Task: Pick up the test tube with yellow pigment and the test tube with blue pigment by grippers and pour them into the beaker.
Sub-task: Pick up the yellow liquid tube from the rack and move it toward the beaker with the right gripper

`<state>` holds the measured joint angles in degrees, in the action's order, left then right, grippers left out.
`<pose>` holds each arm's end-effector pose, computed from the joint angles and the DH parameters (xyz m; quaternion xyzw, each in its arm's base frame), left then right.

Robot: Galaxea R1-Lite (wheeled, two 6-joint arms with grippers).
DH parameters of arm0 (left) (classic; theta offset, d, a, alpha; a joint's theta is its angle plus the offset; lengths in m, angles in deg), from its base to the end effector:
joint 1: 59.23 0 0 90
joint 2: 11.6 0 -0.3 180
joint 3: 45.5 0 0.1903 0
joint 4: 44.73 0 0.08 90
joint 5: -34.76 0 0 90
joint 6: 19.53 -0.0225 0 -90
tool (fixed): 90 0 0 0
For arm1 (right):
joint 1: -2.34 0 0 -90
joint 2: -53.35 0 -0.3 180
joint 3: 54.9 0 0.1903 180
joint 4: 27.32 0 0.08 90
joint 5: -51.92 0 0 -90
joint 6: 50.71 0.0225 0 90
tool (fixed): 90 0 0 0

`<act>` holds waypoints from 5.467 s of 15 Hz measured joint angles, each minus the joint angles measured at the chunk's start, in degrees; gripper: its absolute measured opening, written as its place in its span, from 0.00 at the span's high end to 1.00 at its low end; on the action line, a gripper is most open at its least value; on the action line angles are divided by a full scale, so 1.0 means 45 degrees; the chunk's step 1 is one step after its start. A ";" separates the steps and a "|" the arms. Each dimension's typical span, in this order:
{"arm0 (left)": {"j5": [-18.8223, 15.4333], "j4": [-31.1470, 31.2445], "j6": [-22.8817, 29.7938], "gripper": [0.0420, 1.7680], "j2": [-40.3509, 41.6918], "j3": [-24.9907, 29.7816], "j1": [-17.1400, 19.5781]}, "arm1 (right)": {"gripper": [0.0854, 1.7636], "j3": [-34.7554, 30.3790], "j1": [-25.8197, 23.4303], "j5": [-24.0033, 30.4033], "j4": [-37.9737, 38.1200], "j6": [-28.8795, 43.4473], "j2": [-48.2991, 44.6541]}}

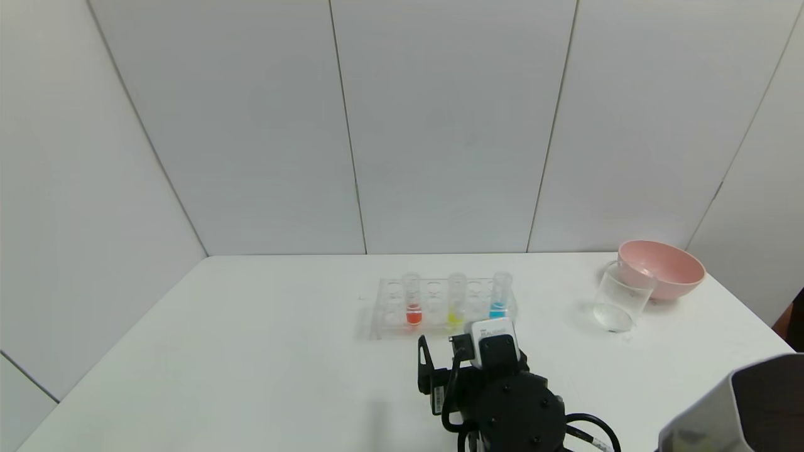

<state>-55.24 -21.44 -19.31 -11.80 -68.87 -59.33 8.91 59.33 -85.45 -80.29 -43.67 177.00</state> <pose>-0.0225 0.0000 0.0757 -0.0019 0.0010 -0.0009 1.0000 0.2080 0.2898 0.0738 0.0138 0.0418 0.0813 0.9957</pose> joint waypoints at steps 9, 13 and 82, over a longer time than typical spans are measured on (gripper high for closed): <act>0.0000 0.0000 0.0005 0.00 0.0000 0.0000 0.0000 | 0.03 0.2137 -0.1124 0.0851 0.1192 -0.0233 0.0864; 0.0000 0.0000 0.0000 0.00 0.0000 0.0000 0.0000 | 0.03 0.3012 -0.1463 0.1046 0.2007 -0.0228 0.1021; 0.0000 0.0000 0.0000 0.00 0.0000 0.0000 0.0000 | 0.72 0.6320 -0.2790 0.2165 0.3478 -0.1181 0.1040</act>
<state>-55.24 -21.44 -19.31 -11.80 -68.87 -59.33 37.35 46.78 -75.71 -64.63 -48.99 181.68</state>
